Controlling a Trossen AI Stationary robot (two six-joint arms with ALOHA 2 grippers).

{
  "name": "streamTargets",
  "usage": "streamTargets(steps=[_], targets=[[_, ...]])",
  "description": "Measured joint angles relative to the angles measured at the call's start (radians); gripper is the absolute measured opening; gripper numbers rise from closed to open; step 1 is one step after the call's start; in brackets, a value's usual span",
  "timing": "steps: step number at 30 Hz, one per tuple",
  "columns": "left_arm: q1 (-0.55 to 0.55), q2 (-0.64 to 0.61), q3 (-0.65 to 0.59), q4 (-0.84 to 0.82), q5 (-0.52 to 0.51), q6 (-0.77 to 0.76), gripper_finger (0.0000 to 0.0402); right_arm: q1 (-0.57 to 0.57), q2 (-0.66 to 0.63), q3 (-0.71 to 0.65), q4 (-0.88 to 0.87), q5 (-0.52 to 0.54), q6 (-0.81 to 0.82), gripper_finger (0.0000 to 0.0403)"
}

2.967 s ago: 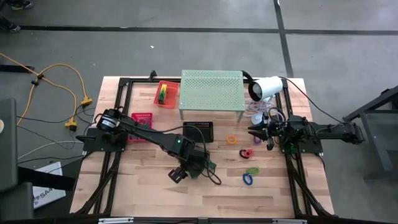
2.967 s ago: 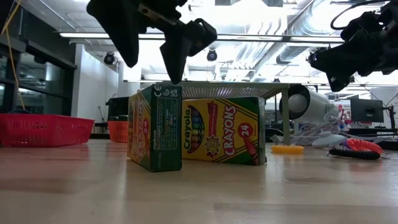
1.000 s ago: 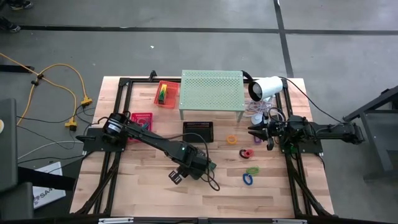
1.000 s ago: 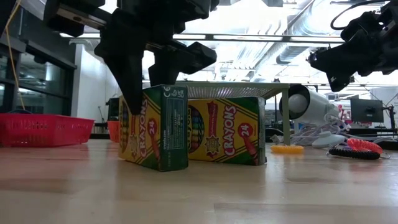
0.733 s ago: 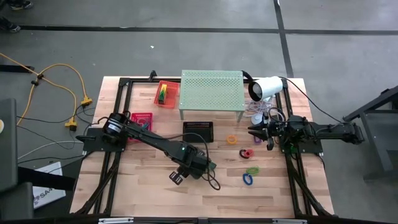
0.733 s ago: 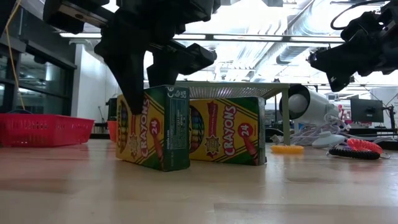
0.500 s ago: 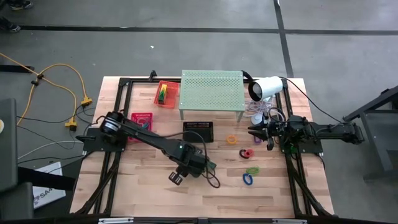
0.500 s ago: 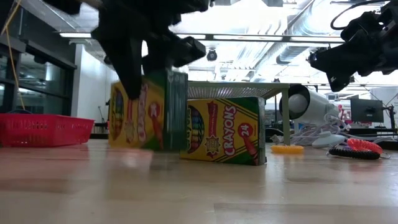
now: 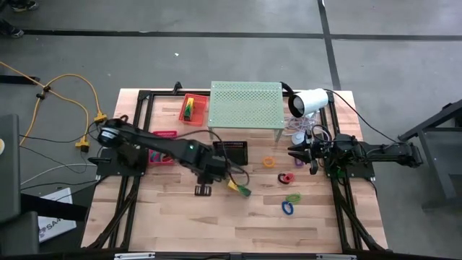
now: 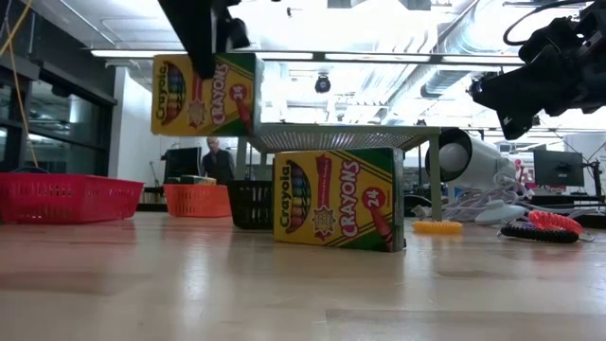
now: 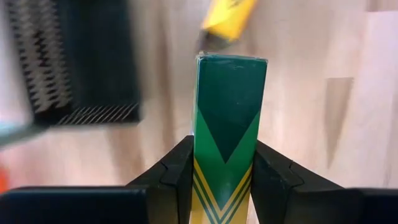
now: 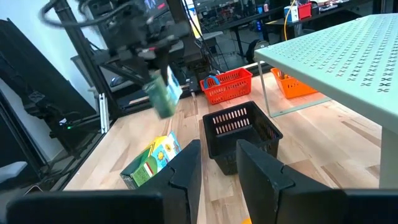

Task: Pick & Place Office Desk Supplies
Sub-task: Put the left crayon box into the orange bin on the shelf

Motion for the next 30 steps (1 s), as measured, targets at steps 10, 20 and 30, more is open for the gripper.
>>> streamTargets(steps=[10, 20, 30], targets=[[0.058, -0.114, 0.000, -0.122, -0.030, -0.231, 0.0111, 0.000, 0.000, 0.000, 0.000, 0.000, 0.000, 0.0090], [0.251, -0.219, 0.000, -0.222, -0.089, -0.508, 0.0111, 0.000, 0.000, 0.000, 0.000, 0.000, 0.000, 0.0090], [0.517, -0.224, 0.000, -0.147, -0.086, -0.502, 0.0111, 0.000, 0.000, 0.000, 0.000, 0.000, 0.000, 0.0090]])
